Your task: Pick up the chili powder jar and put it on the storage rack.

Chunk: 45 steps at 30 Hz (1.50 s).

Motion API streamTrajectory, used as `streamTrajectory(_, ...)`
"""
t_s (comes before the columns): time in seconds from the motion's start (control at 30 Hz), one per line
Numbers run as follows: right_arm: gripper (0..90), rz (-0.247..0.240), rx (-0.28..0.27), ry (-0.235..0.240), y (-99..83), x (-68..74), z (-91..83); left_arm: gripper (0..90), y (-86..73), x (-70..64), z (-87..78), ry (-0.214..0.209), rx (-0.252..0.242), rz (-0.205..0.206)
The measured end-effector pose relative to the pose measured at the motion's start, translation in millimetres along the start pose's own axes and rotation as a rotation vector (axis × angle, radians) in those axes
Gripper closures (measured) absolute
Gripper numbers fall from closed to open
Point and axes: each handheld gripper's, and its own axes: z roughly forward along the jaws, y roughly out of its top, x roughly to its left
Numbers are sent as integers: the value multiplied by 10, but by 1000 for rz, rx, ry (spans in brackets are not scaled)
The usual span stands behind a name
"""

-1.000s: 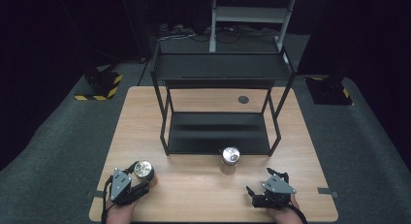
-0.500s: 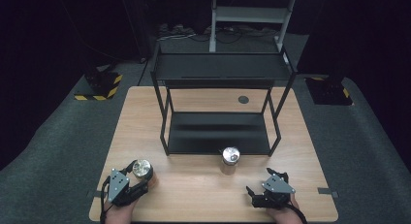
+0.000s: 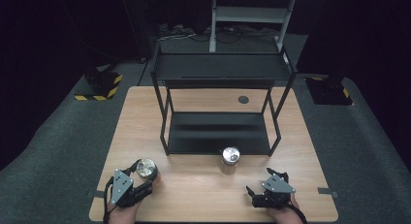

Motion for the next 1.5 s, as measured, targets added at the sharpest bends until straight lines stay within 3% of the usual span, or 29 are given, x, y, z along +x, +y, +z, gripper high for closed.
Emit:
streamTrajectory(0.63,3,-4,1,3,2,-3,1,346,193,-180,69,-66,-19,31)
streamTrajectory(1.5,3,3,-5,9,-13,-24,-11,346,591,-230,286,-127,-88,24)
